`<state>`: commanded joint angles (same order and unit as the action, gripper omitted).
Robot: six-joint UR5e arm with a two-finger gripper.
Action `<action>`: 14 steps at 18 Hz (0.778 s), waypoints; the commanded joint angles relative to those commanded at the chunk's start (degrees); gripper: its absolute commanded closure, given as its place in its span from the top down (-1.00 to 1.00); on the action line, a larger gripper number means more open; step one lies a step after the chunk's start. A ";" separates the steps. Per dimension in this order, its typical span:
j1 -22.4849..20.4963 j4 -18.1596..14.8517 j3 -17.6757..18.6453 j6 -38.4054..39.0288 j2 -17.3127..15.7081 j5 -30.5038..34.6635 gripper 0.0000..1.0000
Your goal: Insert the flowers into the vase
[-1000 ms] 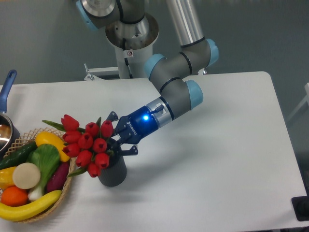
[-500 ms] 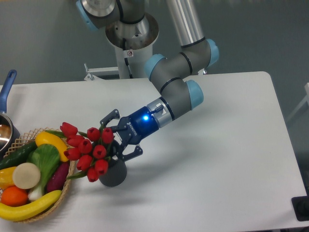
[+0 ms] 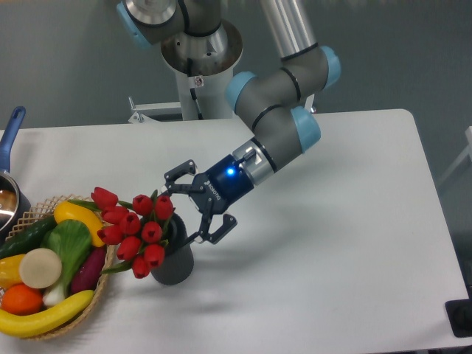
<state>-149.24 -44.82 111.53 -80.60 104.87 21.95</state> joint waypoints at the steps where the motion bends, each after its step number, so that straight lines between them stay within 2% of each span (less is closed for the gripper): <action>1: -0.61 0.17 -0.17 -0.09 -1.14 3.50 1.00; 7: -7.46 -0.09 -1.14 0.88 -9.32 15.65 1.00; 9: -10.01 -0.26 -3.59 2.19 -11.34 20.04 1.00; 12: -10.90 -0.62 -5.88 2.29 -14.24 30.04 1.00; 14: -11.25 -0.88 -7.03 2.20 -14.95 36.56 1.00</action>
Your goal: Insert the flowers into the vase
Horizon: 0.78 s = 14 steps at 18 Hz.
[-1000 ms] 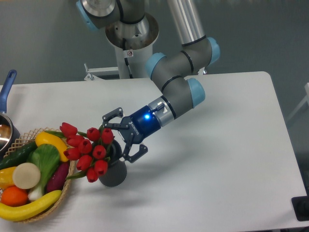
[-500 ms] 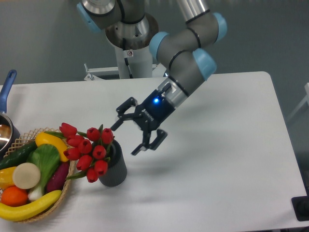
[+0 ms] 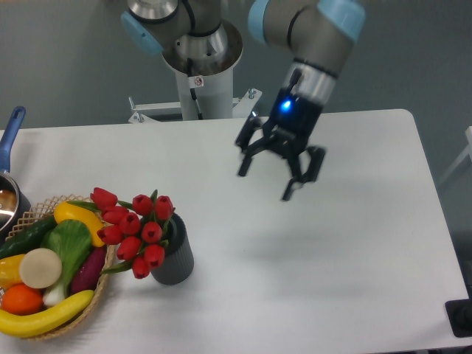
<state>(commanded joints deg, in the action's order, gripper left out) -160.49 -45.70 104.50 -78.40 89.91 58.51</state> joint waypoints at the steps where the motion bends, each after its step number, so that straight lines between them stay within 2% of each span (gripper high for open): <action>1: -0.18 0.00 -0.09 -0.26 -0.52 2.29 1.00; 5: -0.09 -3.42 -0.70 -3.24 -2.72 8.36 1.00; 8: -0.70 -9.04 -1.14 -13.41 -4.39 13.11 1.00; 10: -1.76 -11.33 -1.23 -18.61 -4.92 15.14 1.00; 14: -2.99 -12.66 -0.53 -20.04 -6.06 15.23 1.00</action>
